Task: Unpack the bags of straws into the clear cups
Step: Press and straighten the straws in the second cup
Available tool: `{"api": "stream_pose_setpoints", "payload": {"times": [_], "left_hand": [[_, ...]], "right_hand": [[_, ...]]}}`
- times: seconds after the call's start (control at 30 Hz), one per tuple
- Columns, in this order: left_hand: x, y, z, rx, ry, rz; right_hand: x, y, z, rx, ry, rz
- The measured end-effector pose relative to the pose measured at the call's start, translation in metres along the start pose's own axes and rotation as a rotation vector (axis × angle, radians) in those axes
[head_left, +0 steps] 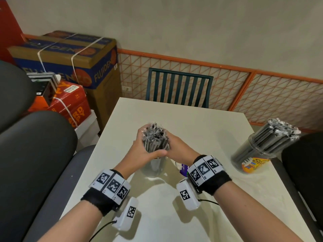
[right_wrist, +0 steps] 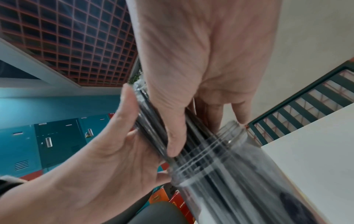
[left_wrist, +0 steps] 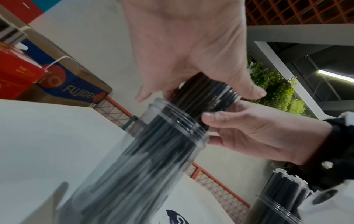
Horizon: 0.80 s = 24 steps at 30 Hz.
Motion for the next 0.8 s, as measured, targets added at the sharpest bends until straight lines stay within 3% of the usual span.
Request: {"api": "stream_pose_setpoints", "payload": {"times": [0.17, 0.37, 0.53, 0.67, 0.8], "left_hand": [[0.002, -0.008, -0.006, 0.047, -0.087, -0.162], [-0.028, -0.016, -0.02, -0.003, -0.049, 0.123], [-0.03, -0.017, -0.019, -0.011, -0.055, 0.258], [-0.022, -0.01, -0.009, 0.003, -0.04, 0.211], [-0.012, -0.003, -0.008, 0.046, -0.066, 0.066]], "right_hand": [[0.006, -0.003, 0.002, 0.002, -0.017, -0.119], [-0.022, -0.003, 0.002, -0.039, -0.084, -0.178], [-0.016, 0.0, -0.009, -0.019, 0.085, 0.017], [-0.006, 0.002, -0.019, 0.006, 0.148, 0.029], [-0.002, 0.001, -0.019, 0.009, 0.117, -0.01]]}}
Point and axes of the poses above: each hand's wrist, its own y-axis away from the middle knuckle, its own x-axis out of the palm, z = x × y, the point moved 1 cm from there along -y, towards the middle knuckle, and after that the axes turned 1 degree about -x, right-handed, at the moved point
